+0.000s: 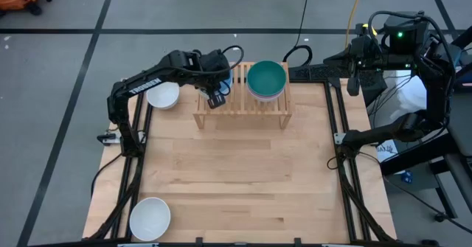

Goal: Place and stack bowls onto a shelf
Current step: Stack the blue bowl on top of the white bowl on the shelf, then stack the white bowl on top of the blue bowl on the shelf

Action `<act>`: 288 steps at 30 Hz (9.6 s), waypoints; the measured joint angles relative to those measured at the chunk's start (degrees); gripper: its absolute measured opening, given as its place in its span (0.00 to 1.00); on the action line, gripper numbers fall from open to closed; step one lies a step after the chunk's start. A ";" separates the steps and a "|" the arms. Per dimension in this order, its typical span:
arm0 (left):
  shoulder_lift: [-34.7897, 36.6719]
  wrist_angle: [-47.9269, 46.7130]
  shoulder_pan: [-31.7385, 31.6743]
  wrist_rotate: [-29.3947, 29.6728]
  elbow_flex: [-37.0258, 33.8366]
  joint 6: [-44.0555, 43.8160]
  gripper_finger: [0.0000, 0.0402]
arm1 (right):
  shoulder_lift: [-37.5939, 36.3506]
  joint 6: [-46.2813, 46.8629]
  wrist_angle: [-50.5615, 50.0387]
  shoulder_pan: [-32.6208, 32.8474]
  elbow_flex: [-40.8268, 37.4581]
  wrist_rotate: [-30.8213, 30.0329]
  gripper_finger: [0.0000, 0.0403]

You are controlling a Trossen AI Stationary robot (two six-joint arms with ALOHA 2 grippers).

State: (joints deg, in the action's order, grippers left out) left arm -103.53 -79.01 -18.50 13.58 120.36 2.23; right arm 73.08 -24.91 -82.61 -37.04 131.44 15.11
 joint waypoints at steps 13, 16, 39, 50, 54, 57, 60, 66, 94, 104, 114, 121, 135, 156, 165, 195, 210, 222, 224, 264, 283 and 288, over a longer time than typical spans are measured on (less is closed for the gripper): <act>0.97 6.08 0.70 -0.22 0.98 2.41 0.00 | 0.00 0.00 -0.17 0.00 0.00 0.00 0.00; 1.61 4.71 0.86 0.66 8.10 2.50 0.00 | 0.00 0.00 -0.17 0.01 0.00 0.00 0.00; 15.86 -11.07 6.49 -5.76 10.86 -16.73 0.05 | 0.02 1.29 1.31 0.02 0.00 0.11 0.19; 16.26 -10.98 15.51 -19.78 10.92 -21.48 0.05 | 0.00 1.29 0.87 0.02 0.00 0.19 0.33; 16.24 -10.98 20.54 -19.78 10.92 -22.27 0.05 | 0.00 1.29 0.87 0.01 0.00 0.20 0.33; 16.25 -10.98 23.56 -19.16 10.92 -23.64 0.05 | 0.00 1.29 0.85 0.02 0.00 0.20 0.33; 16.24 -10.98 25.89 -15.97 10.92 -24.92 0.03 | 0.00 1.29 0.58 0.02 0.00 0.20 0.33; 16.22 -10.99 28.29 -11.89 10.92 -26.41 0.01 | 0.00 1.29 0.44 0.02 0.00 0.21 0.33; 16.13 -11.02 19.38 -10.67 -23.12 -43.07 0.33 | -0.59 0.55 0.44 0.02 0.00 0.24 0.33; 16.13 -11.01 26.82 -26.92 -37.80 -34.28 0.33 | -1.17 -0.21 -0.43 0.02 0.00 0.24 0.33; 16.13 -10.18 39.90 -28.27 -43.30 -35.47 0.33 | -1.25 -0.24 -0.61 0.00 0.00 0.24 0.33; 16.13 -2.57 50.88 -32.59 -45.00 -39.40 0.33 | -1.25 -0.24 -0.61 0.02 0.00 0.24 0.33; 16.15 10.96 62.97 -30.84 -51.08 -52.45 0.33 | -1.25 -0.24 -0.59 0.01 0.00 0.24 0.33; 16.15 26.33 63.96 -29.44 -65.10 -54.47 0.33 | -1.25 0.17 -0.57 0.01 0.00 0.24 0.33; 16.15 26.11 63.38 -30.01 -68.07 -64.67 0.29 | -1.25 0.17 -0.42 0.01 0.00 0.24 0.33; 20.24 10.17 39.45 -22.85 -34.86 -79.71 0.01 | -1.25 0.19 -0.42 0.02 0.00 0.13 0.33; 20.24 -3.50 15.75 -10.34 -8.87 -64.46 0.01 | -1.22 -0.20 -0.42 0.01 0.00 0.02 0.33; 19.72 -3.46 -1.22 -10.12 -3.57 -42.50 0.01 | -1.20 -0.24 -0.42 0.00 0.00 0.02 0.33; 19.27 -3.46 -4.35 -10.63 -3.59 -39.36 0.01 | -1.20 -0.22 -0.42 0.01 0.00 0.02 0.33; 4.50 -4.58 -26.10 -21.48 -3.63 -9.43 0.08 | 1.25 -1.31 -0.30 0.02 0.00 -0.42 0.33; 4.50 -0.08 -25.68 -32.63 -3.63 -15.04 0.12 | 1.25 -1.33 0.70 0.00 0.00 -0.46 0.33; 4.50 -0.53 -25.72 -32.68 -3.63 -16.34 0.12 | 1.25 -1.33 0.69 0.01 0.00 -0.44 0.33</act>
State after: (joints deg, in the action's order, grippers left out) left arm -99.02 -79.55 -44.22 -19.09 116.73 -14.11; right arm 74.32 -26.24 -81.92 -37.03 131.44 14.68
